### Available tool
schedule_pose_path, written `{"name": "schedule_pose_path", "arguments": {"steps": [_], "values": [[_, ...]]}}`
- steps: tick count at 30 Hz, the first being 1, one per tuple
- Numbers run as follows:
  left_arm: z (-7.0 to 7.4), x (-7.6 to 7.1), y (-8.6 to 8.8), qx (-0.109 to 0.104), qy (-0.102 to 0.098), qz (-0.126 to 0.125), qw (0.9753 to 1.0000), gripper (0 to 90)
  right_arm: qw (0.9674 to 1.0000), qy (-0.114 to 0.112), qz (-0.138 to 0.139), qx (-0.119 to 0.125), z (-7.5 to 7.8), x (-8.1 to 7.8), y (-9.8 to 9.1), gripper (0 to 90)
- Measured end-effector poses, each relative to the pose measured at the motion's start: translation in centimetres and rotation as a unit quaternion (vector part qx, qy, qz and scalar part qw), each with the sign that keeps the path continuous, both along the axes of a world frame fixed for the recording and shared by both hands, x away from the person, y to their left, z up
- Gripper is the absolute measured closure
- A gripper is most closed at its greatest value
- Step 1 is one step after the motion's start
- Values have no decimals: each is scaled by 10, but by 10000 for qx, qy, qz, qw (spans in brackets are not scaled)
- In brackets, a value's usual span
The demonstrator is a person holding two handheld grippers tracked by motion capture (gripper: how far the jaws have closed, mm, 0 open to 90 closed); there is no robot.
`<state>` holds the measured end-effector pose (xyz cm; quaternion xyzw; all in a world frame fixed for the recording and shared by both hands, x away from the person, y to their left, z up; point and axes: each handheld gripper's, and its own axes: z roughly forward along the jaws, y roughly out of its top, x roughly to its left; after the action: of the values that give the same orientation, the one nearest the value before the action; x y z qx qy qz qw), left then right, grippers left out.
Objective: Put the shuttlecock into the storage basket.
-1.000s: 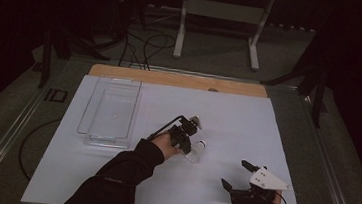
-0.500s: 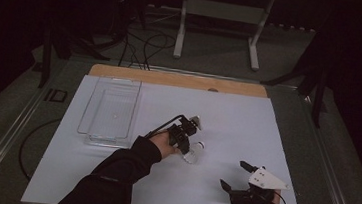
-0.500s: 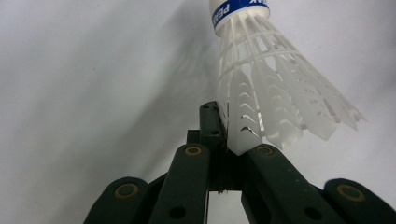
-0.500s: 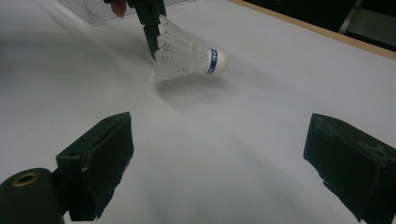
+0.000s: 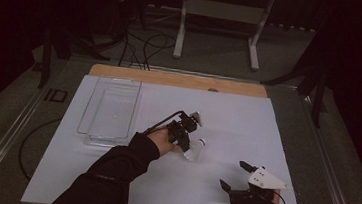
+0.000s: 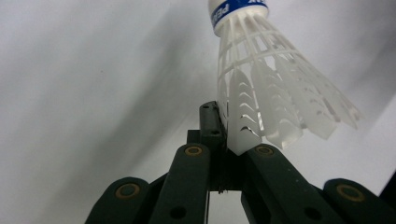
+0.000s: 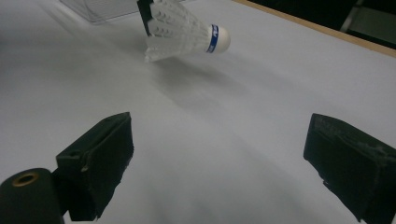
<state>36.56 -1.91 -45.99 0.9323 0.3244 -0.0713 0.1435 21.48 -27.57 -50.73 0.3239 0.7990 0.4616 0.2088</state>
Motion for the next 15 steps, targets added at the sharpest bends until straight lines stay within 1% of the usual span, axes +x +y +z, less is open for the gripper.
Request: {"name": "schedule_pose_path", "arguments": {"steps": [1, 10, 12, 13, 15], "values": [[2, 0, 1, -22, 25, -8, 10000, 900, 10000, -3, 0, 0, 0, 0, 0, 83], [15, 1, 6, -52, -78, 33, 10000, 900, 10000, 24, 11, 2, -1, 1, 0, 83], [17, 2, 8, -105, -68, 58, 9999, 900, 10000, 18, 15, -9, -1, 0, 0, 83], [19, 2, 9, -90, -84, 36, 9999, 900, 10000, 20, 24, -2, 0, 0, 0, 83], [21, 3, 11, -120, -111, 87, 9998, 900, 10000, 17, 32, -24, 0, 0, 1, 83]]}}
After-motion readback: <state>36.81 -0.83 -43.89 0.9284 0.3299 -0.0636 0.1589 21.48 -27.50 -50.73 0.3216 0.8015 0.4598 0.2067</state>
